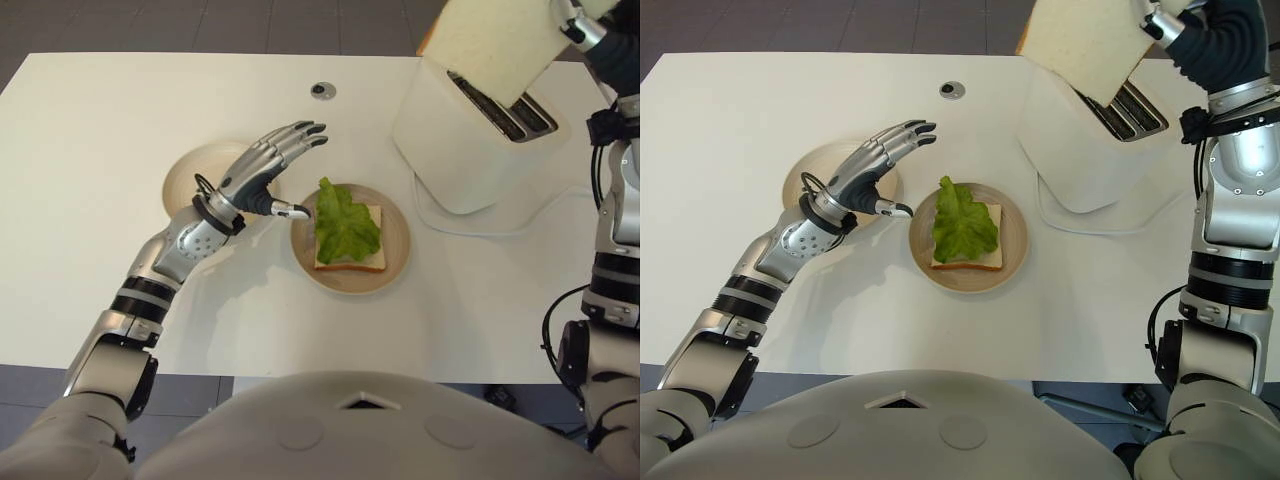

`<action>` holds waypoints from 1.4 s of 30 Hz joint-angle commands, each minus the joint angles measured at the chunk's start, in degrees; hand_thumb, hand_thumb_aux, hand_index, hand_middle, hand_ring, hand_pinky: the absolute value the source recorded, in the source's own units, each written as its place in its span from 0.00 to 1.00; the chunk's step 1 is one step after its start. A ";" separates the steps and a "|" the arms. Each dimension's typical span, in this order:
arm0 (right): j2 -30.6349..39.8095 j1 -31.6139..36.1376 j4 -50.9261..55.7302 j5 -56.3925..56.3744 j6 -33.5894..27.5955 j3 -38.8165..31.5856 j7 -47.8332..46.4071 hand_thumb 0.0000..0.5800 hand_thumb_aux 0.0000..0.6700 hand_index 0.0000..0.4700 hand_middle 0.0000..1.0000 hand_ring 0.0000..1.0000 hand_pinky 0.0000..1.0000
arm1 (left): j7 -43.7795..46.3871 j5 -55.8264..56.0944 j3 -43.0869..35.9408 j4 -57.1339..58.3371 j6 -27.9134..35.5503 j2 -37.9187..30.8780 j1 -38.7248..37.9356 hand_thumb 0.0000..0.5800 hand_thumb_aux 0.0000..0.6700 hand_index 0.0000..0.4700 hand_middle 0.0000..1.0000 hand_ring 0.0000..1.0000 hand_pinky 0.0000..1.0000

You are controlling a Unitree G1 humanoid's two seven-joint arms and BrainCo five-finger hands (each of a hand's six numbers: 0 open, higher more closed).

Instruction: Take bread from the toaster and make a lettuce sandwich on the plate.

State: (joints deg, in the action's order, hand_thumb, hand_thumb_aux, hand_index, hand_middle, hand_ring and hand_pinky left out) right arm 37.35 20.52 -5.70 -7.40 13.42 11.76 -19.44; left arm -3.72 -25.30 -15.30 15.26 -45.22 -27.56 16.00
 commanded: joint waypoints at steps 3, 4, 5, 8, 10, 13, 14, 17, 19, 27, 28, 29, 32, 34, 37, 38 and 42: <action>-5.38 -4.70 0.98 -1.96 -3.42 -10.49 -8.94 1.00 1.00 1.00 1.00 1.00 1.00 | 6.22 14.46 3.09 -0.46 -3.97 0.27 -0.76 0.00 0.00 0.00 0.00 0.00 0.00; -6.03 -6.17 1.47 -1.11 -3.21 -12.70 -10.44 1.00 1.00 1.00 1.00 1.00 1.00 | 6.87 14.73 3.53 -1.19 -3.96 0.23 -1.06 0.00 0.00 0.00 0.00 0.00 0.00; -6.56 -7.58 2.02 -0.38 -2.98 -14.52 -11.72 1.00 1.00 1.00 1.00 1.00 1.00 | 7.54 15.26 3.97 -1.77 -4.01 0.27 -1.20 0.00 0.00 0.00 0.00 0.00 0.00; -7.76 -9.27 4.57 0.77 -2.32 -17.26 -13.89 1.00 1.00 1.00 1.00 1.00 1.00 | 9.56 18.27 5.40 -3.76 -4.34 0.43 -2.11 0.00 0.00 0.00 0.00 0.00 0.00; -8.27 -9.94 6.02 1.04 -2.58 -17.87 -14.97 1.00 1.00 1.00 1.00 1.00 1.00 | 11.56 21.64 5.71 -6.01 -4.21 0.52 -3.10 0.00 0.00 0.00 0.00 0.00 0.00; -7.93 -11.12 8.63 2.46 -2.37 -19.97 -17.41 1.00 1.00 1.00 1.00 1.00 1.00 | 14.11 22.05 5.54 -7.41 -3.18 0.77 -3.76 0.00 0.00 0.00 0.00 0.00 0.00; -7.92 -11.39 9.42 2.96 -2.03 -20.57 -18.03 1.00 1.00 1.00 1.00 1.00 1.00 | 14.97 22.43 5.43 -7.85 -2.88 0.90 -3.89 0.00 0.00 0.00 0.00 0.00 0.00; -8.09 -11.58 12.15 4.39 -1.22 -21.49 -19.06 1.00 1.00 1.00 1.00 1.00 1.00 | 18.25 23.43 4.04 -9.60 -2.77 0.87 -5.09 0.00 0.00 0.00 0.00 0.00 0.00; -8.52 -11.72 12.41 4.14 -1.01 -21.47 -19.46 1.00 1.00 1.00 1.00 1.00 1.00 | 20.23 23.81 3.08 -10.30 -2.79 0.98 -5.80 0.00 0.00 0.00 0.00 0.00 0.00; -9.38 -10.72 13.04 2.75 -1.79 -19.35 -19.47 1.00 1.00 1.00 1.00 1.00 1.00 | 21.80 20.64 3.70 -8.09 -2.37 3.06 -5.12 0.00 0.00 0.00 0.00 0.00 0.00; -9.20 -10.74 13.57 3.45 -1.54 -19.59 -19.44 1.00 1.00 1.00 1.00 1.00 1.00 | 22.13 20.21 3.59 -8.06 -2.29 3.05 -5.22 0.00 0.00 0.00 0.00 0.00 0.00; -8.98 -10.68 14.34 4.57 -1.19 -20.02 -19.19 1.00 1.00 1.00 1.00 1.00 1.00 | 22.81 19.56 3.14 -7.80 -2.27 2.82 -5.39 0.00 0.00 0.00 0.00 0.00 0.00; -8.76 -10.37 16.85 8.20 0.13 -21.69 -18.40 1.00 1.00 1.00 1.00 1.00 1.00 | 27.45 16.12 -0.90 -6.77 -2.26 0.80 -7.21 0.00 0.00 0.00 0.00 0.00 0.00; -8.86 -10.41 17.72 9.69 0.88 -22.23 -18.20 1.00 1.00 1.00 1.00 1.00 1.00 | 31.08 13.47 -4.49 -6.49 -2.68 -0.96 -9.14 0.00 0.00 0.00 0.00 0.00 0.00; -8.32 -10.17 19.60 12.88 2.01 -23.25 -16.92 1.00 1.00 1.00 1.00 1.00 1.00 | 33.28 8.50 -6.83 -4.20 -1.29 -2.68 -10.06 0.00 0.00 0.00 0.00 0.00 0.00; -8.07 -9.98 20.31 14.02 2.41 -23.56 -16.34 1.00 1.00 1.00 1.00 1.00 1.00 | 33.83 7.71 -7.26 -3.33 -0.79 -3.07 -10.13 0.00 0.00 0.00 0.00 0.00 0.00; -8.11 -9.49 21.25 16.01 3.44 -24.33 -15.32 1.00 1.00 1.00 1.00 1.00 1.00 | 33.95 5.18 -8.25 -1.72 0.26 -3.76 -10.10 0.00 0.00 0.00 0.00 0.00 0.00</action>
State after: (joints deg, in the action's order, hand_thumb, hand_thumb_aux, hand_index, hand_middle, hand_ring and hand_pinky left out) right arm 28.31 12.03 13.89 6.62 17.87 -11.49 -34.51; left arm 28.18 -16.50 -22.20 11.12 -47.44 -29.39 7.03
